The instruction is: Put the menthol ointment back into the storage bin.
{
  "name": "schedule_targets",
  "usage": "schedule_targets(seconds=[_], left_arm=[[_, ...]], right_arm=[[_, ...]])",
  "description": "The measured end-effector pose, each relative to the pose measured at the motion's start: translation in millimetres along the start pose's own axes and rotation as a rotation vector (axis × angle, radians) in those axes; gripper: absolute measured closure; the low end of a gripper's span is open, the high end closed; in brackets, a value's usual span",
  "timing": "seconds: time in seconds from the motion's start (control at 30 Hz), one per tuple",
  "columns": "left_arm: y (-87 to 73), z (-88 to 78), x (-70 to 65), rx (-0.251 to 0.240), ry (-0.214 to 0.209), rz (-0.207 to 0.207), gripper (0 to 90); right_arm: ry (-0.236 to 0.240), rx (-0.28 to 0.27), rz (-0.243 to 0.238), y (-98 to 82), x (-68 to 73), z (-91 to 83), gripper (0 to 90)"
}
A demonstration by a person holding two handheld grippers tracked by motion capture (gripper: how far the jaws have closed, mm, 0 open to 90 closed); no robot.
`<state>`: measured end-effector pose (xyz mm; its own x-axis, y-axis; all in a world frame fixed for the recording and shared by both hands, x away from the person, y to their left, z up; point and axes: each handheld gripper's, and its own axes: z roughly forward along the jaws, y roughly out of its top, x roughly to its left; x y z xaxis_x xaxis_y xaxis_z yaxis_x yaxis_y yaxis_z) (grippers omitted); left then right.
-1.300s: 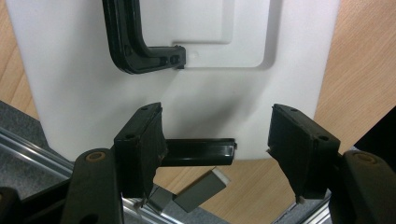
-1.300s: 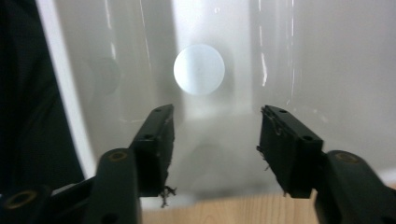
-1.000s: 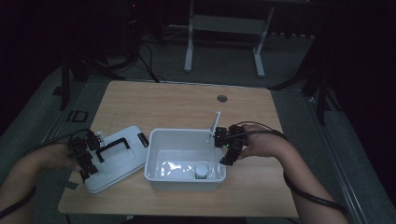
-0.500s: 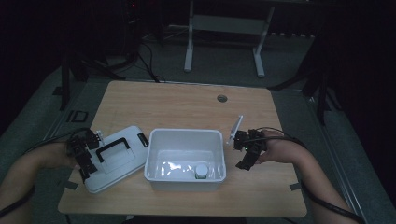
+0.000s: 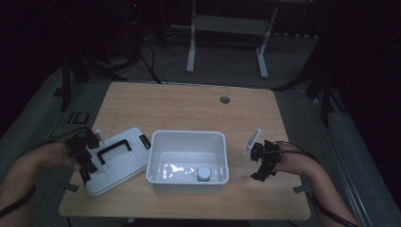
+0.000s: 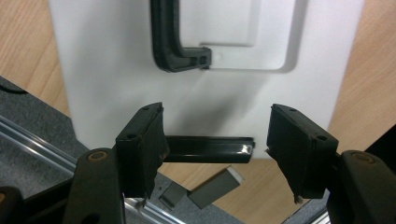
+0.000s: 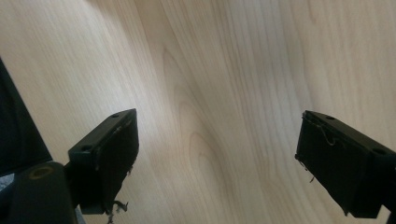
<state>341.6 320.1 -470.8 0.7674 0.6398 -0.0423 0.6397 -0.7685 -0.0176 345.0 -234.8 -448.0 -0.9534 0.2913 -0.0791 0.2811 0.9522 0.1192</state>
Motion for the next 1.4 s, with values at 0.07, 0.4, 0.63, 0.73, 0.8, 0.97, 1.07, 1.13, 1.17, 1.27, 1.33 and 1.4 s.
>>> schedule_targets(seconds=[0.07,0.4,0.63,0.73,0.8,0.97,1.07,1.13,1.17,1.27,1.33,1.4], left_arm=[[0.6,0.5,3.0,-0.002,-0.001,-0.004,36.3],[14.7,6.9,8.2,-0.021,0.003,0.005,36.4],[28.9,8.1,7.8,0.005,0.031,0.029,40.7],[32.7,8.3,8.5,0.012,0.036,0.039,44.8],[34.6,10.0,8.4,0.008,0.039,0.028,47.2],[37.4,16.2,4.8,0.055,0.056,0.042,57.0],[37.8,18.2,2.4,0.063,0.057,0.053,61.2],[38.1,20.2,2.3,0.064,0.073,0.048,62.2],[38.4,21.4,2.4,0.062,0.07,0.041,62.8],[37.9,21.5,2.3,0.057,0.069,0.041,63.3],[37.7,21.2,1.5,0.057,0.069,0.046,64.3],[37.9,21.3,-0.5,0.058,0.066,0.047,68.6]], right_arm=[[0.003,0.015,0.009,-5.3,0.0,4.7,12.8],[0.014,0.02,0.029,-16.3,-1.8,14.4,13.2],[0.007,0.015,0.038,-21.5,-1.4,18.8,13.5],[0.013,0.006,0.029,-23.2,1.2,21.3,13.5],[0.012,0.013,0.02,-23.4,3.2,22.7,13.5],[0.02,0.009,0.031,-25.7,4.9,22.8,13.5],[0.018,0.005,0.038,-28.4,4.0,22.0,13.7],[0.023,0.008,0.045,-29.9,3.7,21.9,13.7],[0.025,0.007,0.043,-30.6,3.1,22.2,13.7],[0.022,0.013,0.048,-31.1,2.2,23.1,13.7],[0.024,0.013,0.052,-30.4,2.1,23.8,13.7],[0.025,0.014,0.045,-29.3,2.0,24.4,13.7]])
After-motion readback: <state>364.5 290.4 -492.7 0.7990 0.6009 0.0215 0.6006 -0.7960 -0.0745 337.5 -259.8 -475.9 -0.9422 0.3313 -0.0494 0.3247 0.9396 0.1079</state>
